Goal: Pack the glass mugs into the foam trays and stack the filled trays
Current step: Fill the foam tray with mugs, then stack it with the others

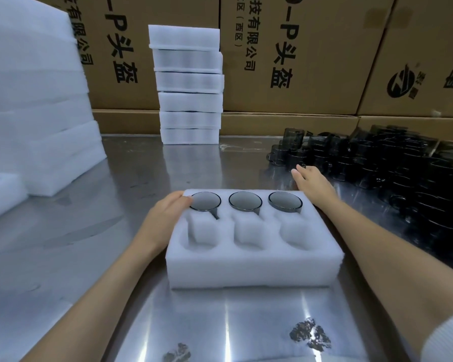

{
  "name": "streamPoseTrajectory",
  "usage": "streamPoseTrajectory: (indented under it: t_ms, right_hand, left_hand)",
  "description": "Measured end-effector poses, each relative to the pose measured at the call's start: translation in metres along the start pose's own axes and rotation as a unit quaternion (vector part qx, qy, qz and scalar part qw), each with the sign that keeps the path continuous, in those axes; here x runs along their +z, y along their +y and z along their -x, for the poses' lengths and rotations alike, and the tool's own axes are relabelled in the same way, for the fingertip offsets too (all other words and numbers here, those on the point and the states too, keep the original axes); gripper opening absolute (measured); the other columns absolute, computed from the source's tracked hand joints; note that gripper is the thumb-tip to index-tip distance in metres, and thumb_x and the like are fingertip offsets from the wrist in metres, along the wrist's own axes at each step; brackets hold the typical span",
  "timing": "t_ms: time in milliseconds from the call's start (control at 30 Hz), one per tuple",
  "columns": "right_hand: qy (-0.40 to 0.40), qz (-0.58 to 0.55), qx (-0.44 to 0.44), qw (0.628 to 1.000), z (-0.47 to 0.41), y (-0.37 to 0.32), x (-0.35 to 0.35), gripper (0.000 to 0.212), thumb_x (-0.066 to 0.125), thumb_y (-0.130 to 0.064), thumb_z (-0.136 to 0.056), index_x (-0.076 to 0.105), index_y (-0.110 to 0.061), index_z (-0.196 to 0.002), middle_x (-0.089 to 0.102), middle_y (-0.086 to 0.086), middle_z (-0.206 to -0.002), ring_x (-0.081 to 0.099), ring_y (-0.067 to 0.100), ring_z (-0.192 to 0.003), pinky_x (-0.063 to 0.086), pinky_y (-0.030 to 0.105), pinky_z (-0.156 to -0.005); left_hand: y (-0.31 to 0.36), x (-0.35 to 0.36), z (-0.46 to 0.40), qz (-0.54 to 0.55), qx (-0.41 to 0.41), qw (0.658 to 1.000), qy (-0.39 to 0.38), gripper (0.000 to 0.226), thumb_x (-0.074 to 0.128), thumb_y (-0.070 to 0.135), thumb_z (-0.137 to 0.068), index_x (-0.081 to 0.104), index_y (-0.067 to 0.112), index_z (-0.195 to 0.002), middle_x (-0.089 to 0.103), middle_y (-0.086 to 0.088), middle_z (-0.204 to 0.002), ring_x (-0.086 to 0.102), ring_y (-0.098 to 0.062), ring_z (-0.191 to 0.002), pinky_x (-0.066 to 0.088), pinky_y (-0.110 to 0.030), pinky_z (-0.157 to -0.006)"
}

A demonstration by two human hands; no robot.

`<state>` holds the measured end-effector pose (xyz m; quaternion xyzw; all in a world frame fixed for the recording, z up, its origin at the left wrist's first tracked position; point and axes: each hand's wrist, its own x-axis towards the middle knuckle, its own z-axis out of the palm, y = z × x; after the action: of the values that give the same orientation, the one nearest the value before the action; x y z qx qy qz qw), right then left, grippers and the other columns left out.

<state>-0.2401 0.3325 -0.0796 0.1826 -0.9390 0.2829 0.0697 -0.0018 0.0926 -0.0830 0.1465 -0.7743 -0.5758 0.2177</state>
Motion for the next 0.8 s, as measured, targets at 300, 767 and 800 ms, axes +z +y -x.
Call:
streamPoseTrajectory:
  t_ms: [300,767,800]
  right_hand:
    - [0.166,-0.218,0.066,0.959,0.055,0.005,-0.012,0.03,0.047,-0.038,-0.096,0.062,-0.013,-0.091,0.057,-0.011,-0.077,0.053,0.013,-0.082,0.035,0.029,-0.071]
    - [0.219,-0.306,0.021,0.926,0.092,-0.02,-0.037,0.011,0.064,-0.015,-0.089,0.062,-0.023,-0.097,0.067,-0.003,-0.096,0.062,0.012,-0.089,0.053,0.035,-0.085]
    - [0.232,-0.327,-0.001,0.916,0.094,-0.026,-0.043,0.011,0.064,-0.015,-0.089,0.062,-0.024,-0.094,0.066,-0.005,-0.094,0.063,0.012,-0.091,0.053,0.037,-0.088]
  left_hand:
    - [0.0,-0.002,0.003,0.005,-0.004,1.0,-0.027,0.026,0.051,0.048,-0.074,0.07,0.034,-0.085,0.071,0.011,-0.093,0.064,-0.017,-0.098,0.045,-0.039,-0.093]
    - [0.004,-0.002,0.015,-0.02,0.013,1.0,-0.003,0.014,0.05,0.044,-0.089,0.065,0.042,-0.091,0.065,0.025,-0.098,0.059,0.004,-0.093,0.039,-0.018,-0.071]
    - [0.005,-0.001,0.015,-0.033,0.023,0.999,0.012,0.014,0.052,0.04,-0.091,0.063,0.039,-0.098,0.063,0.024,-0.102,0.058,0.001,-0.095,0.038,-0.014,-0.072]
